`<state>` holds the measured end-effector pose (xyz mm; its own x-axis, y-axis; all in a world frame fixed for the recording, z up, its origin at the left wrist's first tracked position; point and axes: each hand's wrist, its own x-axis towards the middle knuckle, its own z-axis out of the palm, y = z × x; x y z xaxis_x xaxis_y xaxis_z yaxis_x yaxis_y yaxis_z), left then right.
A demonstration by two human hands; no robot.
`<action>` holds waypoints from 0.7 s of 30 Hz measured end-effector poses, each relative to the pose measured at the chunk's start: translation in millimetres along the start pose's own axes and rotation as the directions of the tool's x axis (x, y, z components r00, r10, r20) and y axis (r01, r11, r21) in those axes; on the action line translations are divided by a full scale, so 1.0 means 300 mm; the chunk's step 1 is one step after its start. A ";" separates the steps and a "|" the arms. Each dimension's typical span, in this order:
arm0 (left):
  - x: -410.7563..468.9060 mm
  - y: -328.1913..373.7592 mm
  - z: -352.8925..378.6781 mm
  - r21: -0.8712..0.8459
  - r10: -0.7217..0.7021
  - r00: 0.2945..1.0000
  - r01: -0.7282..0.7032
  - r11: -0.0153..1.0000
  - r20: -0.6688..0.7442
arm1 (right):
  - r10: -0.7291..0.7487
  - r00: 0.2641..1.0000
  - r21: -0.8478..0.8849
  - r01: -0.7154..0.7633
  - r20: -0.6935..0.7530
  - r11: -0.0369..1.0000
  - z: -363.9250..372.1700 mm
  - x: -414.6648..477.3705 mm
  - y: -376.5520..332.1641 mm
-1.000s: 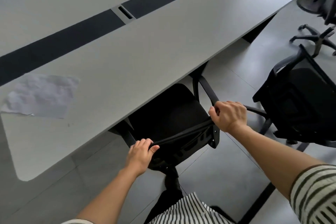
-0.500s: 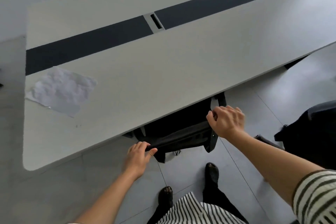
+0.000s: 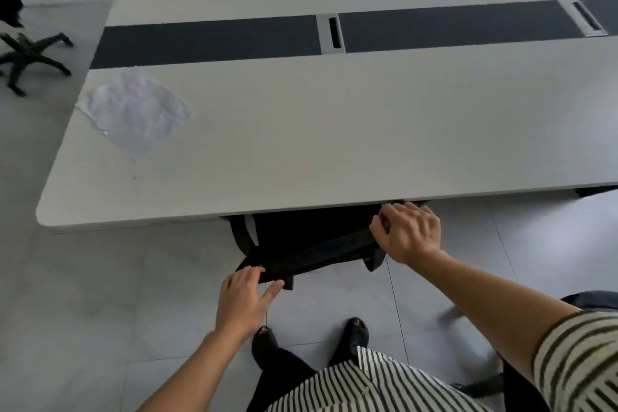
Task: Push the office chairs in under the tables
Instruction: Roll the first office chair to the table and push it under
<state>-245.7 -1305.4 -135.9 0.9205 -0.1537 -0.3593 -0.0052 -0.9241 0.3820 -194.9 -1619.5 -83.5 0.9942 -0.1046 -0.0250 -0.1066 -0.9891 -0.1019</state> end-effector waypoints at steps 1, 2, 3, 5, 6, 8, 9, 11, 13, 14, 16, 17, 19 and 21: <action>0.020 0.006 -0.012 0.032 -0.011 0.999 0.012 0.999 -0.034 | 0.020 1.000 0.015 -0.020 0.001 1.000 -0.006 0.007 -0.003; 0.050 0.005 -0.030 0.062 -0.018 0.997 0.022 0.998 -0.073 | 0.046 0.999 0.036 -0.046 0.011 0.998 -0.011 0.014 -0.009; 0.084 0.004 -0.058 0.089 -0.014 0.993 0.025 0.996 -0.118 | 0.077 0.997 0.062 -0.078 0.023 0.995 -0.015 0.019 -0.018; 0.157 0.001 -0.126 0.137 0.015 0.984 0.010 0.990 -0.177 | 0.147 0.989 0.109 -0.150 0.030 0.983 -0.022 0.026 -0.035; 0.191 0.000 -0.161 0.158 0.025 0.984 0.004 0.987 -0.179 | 0.180 0.983 0.125 -0.183 0.036 0.975 -0.026 0.034 -0.044; 0.243 -0.003 -0.212 0.174 0.010 0.991 0.014 0.985 -0.137 | 0.218 0.975 0.139 -0.223 0.052 0.965 -0.033 0.060 -0.072; 0.257 -0.013 -0.225 0.170 -0.002 0.993 0.022 0.985 -0.119 | 0.220 0.974 0.141 -0.226 0.056 0.964 -0.035 0.072 -0.093; 0.269 -0.046 -0.236 0.145 -0.028 0.996 0.041 0.989 -0.088 | 0.203 0.977 0.144 -0.210 0.062 0.967 -0.031 0.094 -0.140; 0.275 -0.080 -0.241 0.134 -0.052 0.998 0.058 0.989 -0.047 | 0.198 0.978 0.143 -0.205 0.059 0.968 -0.024 0.105 -0.177; 0.278 -0.092 -0.244 0.146 -0.051 0.998 0.055 0.988 -0.028 | 0.203 0.978 0.136 -0.209 0.056 0.968 -0.021 0.107 -0.185; 0.288 -0.098 -0.260 0.197 -0.023 1.000 0.021 0.980 0.007 | 0.218 0.974 0.122 -0.224 0.055 0.967 -0.020 0.104 -0.189; 0.293 -0.097 -0.271 0.226 -0.002 1.000 -0.004 0.974 0.025 | 0.230 0.972 0.115 -0.234 0.049 0.965 -0.020 0.099 -0.187; 0.298 -0.094 -0.292 0.279 0.055 0.996 -0.072 0.958 0.066 | 0.257 0.966 0.108 -0.259 0.032 0.960 -0.020 0.089 -0.185; 0.305 -0.086 -0.308 0.278 0.149 0.984 -0.172 0.945 0.102 | 0.284 0.959 0.111 -0.284 0.013 0.952 -0.017 0.078 -0.179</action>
<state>-125.1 -1263.3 -99.8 0.8650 -0.3242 -0.3830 -0.2717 -0.9443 0.1857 -166.0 -1569.2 -73.4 0.9227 -0.3799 -0.0657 -0.3852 -0.9009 -0.2002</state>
